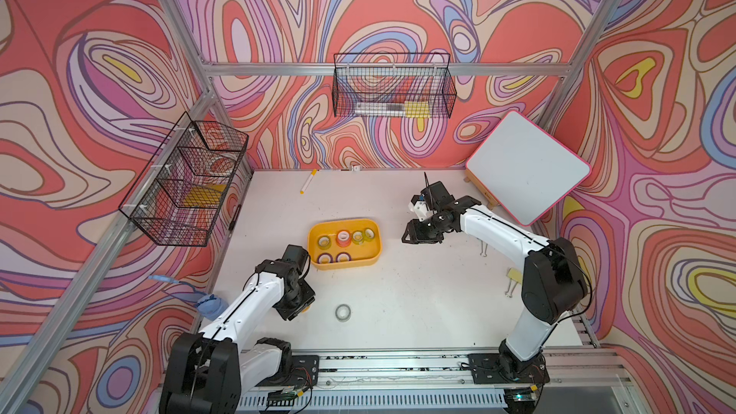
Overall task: Put the transparent tape into the storage box
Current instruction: Pick up the tape from the center of the board.
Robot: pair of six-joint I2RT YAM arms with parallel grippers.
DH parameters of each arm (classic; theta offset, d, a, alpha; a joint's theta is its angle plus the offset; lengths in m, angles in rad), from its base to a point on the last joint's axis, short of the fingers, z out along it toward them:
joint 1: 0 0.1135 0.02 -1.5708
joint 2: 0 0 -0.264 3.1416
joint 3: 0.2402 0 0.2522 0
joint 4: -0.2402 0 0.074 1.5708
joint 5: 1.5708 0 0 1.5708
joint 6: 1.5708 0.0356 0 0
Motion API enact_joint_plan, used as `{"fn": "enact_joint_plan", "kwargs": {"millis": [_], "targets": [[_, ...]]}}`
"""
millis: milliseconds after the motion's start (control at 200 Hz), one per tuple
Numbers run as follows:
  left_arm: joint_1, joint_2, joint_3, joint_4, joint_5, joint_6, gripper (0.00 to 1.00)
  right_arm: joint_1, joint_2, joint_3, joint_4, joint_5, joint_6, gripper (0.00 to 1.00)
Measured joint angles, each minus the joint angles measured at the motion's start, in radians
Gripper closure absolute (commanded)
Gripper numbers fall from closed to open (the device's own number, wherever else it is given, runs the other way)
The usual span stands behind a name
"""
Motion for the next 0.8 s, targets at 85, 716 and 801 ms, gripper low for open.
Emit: {"fn": "enact_joint_plan", "kwargs": {"millis": [85,716,801], "targets": [[-0.002,0.032,0.000,0.019,-0.003,-0.006,0.57,-0.008,0.000,0.000,0.000,-0.006,-0.005,0.54],[0.023,0.040,-0.023,0.058,-0.052,-0.021,0.67,-0.042,0.000,-0.019,0.007,-0.041,-0.019,0.55],[0.031,0.032,-0.036,0.063,-0.057,-0.021,0.67,-0.045,0.000,-0.021,0.008,-0.042,-0.019,0.55]]}}
